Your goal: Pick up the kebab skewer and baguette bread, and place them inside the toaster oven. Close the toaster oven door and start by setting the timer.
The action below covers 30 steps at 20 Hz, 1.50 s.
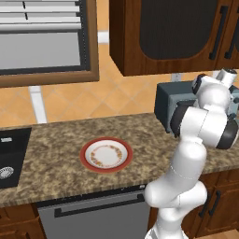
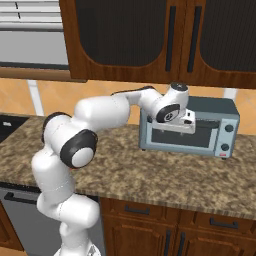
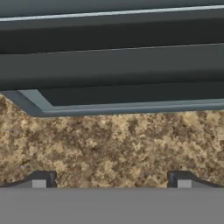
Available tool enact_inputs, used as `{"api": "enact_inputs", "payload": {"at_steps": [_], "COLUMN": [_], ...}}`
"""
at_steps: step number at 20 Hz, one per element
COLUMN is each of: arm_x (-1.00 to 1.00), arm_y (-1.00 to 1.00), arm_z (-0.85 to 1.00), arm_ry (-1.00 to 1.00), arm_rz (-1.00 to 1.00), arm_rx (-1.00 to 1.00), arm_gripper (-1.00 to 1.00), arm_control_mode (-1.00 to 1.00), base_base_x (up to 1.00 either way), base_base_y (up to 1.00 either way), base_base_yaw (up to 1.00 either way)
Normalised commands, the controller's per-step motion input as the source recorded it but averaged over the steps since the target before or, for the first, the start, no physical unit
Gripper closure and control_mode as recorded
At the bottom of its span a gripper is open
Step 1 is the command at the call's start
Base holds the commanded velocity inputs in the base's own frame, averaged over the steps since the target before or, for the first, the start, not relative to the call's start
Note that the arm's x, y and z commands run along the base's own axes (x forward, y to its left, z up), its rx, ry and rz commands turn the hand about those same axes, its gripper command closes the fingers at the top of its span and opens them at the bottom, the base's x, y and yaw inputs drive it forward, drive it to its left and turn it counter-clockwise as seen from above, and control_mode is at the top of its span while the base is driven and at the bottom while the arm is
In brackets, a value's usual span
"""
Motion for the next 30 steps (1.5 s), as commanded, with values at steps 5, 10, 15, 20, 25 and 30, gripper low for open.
{"api": "enact_inputs", "payload": {"at_steps": [5,10,15,20,25,30], "arm_x": [-0.76,-0.41,-0.14,-0.01,-0.01,0.09], "arm_y": [-0.21,-0.47,-0.68,-0.67,-0.51,-0.23], "arm_z": [0.07,0.0,0.09,0.11,0.03,0.01], "arm_ry": [0.0,-0.02,-0.15,-0.19,-0.26,-0.36], "arm_rz": [0.0,-0.02,-0.14,-0.24,-0.26,-0.22], "arm_rx": [0.01,0.14,0.25,0.2,0.11,0.11], "arm_gripper": [-1.0,-1.0,-1.0,-1.0,-1.0,-1.0], "arm_control_mode": [-1.0,-1.0,-1.0,-1.0,-1.0,-1.0], "base_base_x": [0.0,0.0,0.0,0.0,0.0,0.0], "base_base_y": [0.0,0.0,0.0,0.0,0.0,0.0], "base_base_yaw": [0.0,0.0,0.0,0.0,0.0,0.0]}}
